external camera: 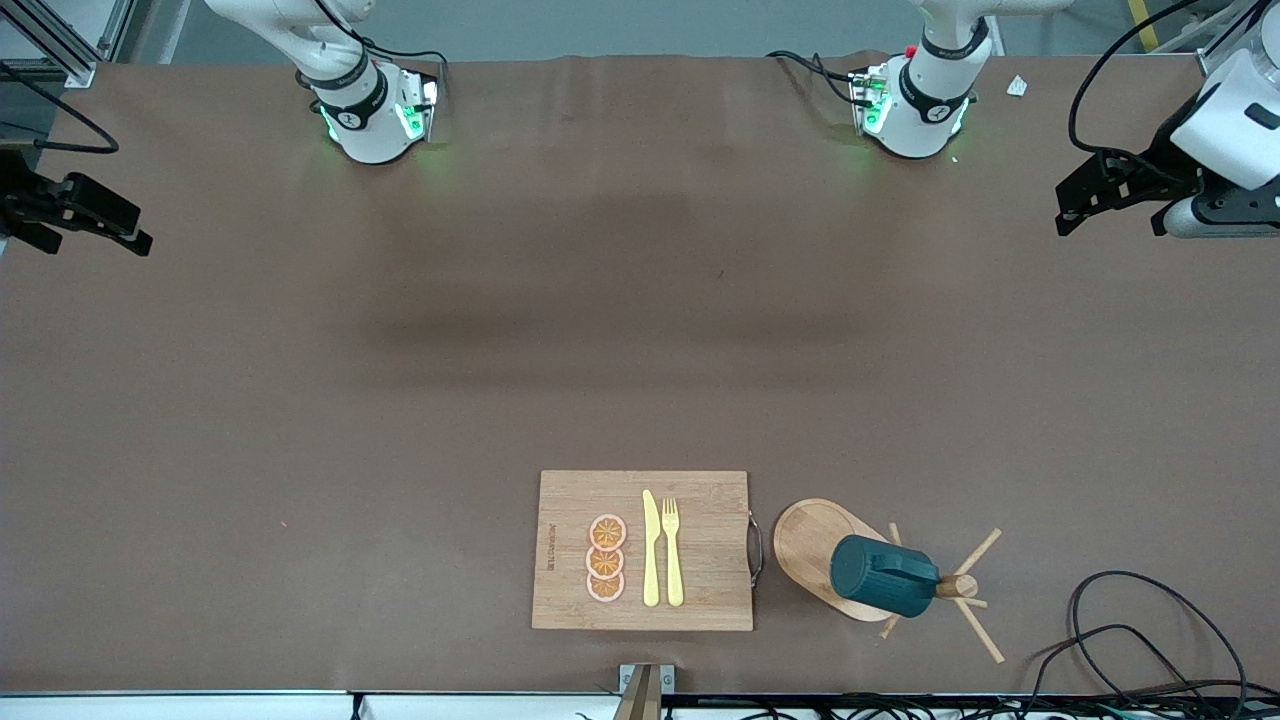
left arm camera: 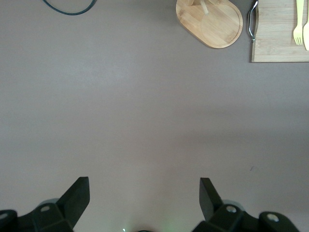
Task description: Transfer cup from left to right arm and place
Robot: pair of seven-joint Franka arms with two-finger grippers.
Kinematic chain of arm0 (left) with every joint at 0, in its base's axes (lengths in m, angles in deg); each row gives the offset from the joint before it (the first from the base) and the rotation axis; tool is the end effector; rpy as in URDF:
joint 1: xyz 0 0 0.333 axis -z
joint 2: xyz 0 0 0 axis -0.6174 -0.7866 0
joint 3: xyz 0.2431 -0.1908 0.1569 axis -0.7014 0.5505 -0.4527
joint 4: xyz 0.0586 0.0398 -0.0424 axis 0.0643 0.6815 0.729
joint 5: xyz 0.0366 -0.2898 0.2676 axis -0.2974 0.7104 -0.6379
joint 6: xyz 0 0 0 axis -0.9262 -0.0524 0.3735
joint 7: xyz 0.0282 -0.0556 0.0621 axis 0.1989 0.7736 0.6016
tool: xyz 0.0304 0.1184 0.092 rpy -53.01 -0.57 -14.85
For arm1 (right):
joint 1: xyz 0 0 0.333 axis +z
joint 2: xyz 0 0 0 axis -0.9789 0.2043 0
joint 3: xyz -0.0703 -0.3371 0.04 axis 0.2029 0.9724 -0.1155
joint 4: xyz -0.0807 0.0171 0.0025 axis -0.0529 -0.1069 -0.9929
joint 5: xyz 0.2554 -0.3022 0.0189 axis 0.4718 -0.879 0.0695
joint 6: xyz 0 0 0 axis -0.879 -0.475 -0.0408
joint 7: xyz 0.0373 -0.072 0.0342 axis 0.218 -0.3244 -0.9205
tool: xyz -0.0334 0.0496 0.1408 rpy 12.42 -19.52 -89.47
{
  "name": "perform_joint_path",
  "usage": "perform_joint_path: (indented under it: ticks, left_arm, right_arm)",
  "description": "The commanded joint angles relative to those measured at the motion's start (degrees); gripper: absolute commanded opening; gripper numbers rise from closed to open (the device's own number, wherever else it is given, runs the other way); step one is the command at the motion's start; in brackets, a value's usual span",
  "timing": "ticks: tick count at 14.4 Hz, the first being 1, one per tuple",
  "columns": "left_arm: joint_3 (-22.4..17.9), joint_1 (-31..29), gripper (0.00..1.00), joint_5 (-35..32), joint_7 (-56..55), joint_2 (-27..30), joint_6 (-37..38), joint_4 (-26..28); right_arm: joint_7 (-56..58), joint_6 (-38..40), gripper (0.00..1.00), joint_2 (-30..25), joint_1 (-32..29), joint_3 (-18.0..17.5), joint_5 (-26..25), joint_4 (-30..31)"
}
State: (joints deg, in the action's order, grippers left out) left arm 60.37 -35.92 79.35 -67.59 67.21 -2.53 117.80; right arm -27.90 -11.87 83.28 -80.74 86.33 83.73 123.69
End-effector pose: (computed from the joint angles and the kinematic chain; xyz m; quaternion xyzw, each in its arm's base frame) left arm 0.5221 -0.0718 0.6386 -0.9999 0.0132 -0.0012 0.0073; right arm 0.5441 -0.0008 0.6505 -0.9995 0.0265 0.0065 0.0142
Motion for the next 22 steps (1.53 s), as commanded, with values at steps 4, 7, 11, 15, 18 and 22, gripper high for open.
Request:
perform_joint_path:
  ticks: [4,7,11,15,18,22]
  left_arm:
    - [-0.16,-0.36,1.00,0.71,-0.06,-0.52,0.09,-0.74]
    - [-0.25,-0.62,1.00,0.98,-0.06,-4.29,-0.34,-3.81]
    - [-0.25,0.17,1.00,1.06,-2.59,-7.46,-2.81,-6.79]
    - [-0.16,-0.18,1.00,3.96,-14.36,-13.17,-4.20,-12.78]
    - [-0.25,0.16,1.00,6.87,-23.41,-15.54,-12.10,-12.87]
    - [0.72,1.66,1.00,6.95,-36.50,-17.40,-17.21,-12.87]
  right_arm:
    - [0.29,-0.36,1.00,-0.26,-0.73,-0.42,-0.33,0.52]
    - [0.29,-0.36,1.00,-0.35,-0.73,-0.42,-0.24,0.52]
    - [0.29,-0.36,1.00,-0.26,-0.73,-0.42,-0.33,0.52]
    - [0.38,-0.36,1.00,-0.26,-0.73,-0.42,-0.24,0.52]
    - [0.38,-0.45,1.00,-0.26,-0.73,-0.42,-0.24,0.52]
    - [0.37,-0.36,1.00,-0.26,-0.73,-0.42,-0.24,0.52]
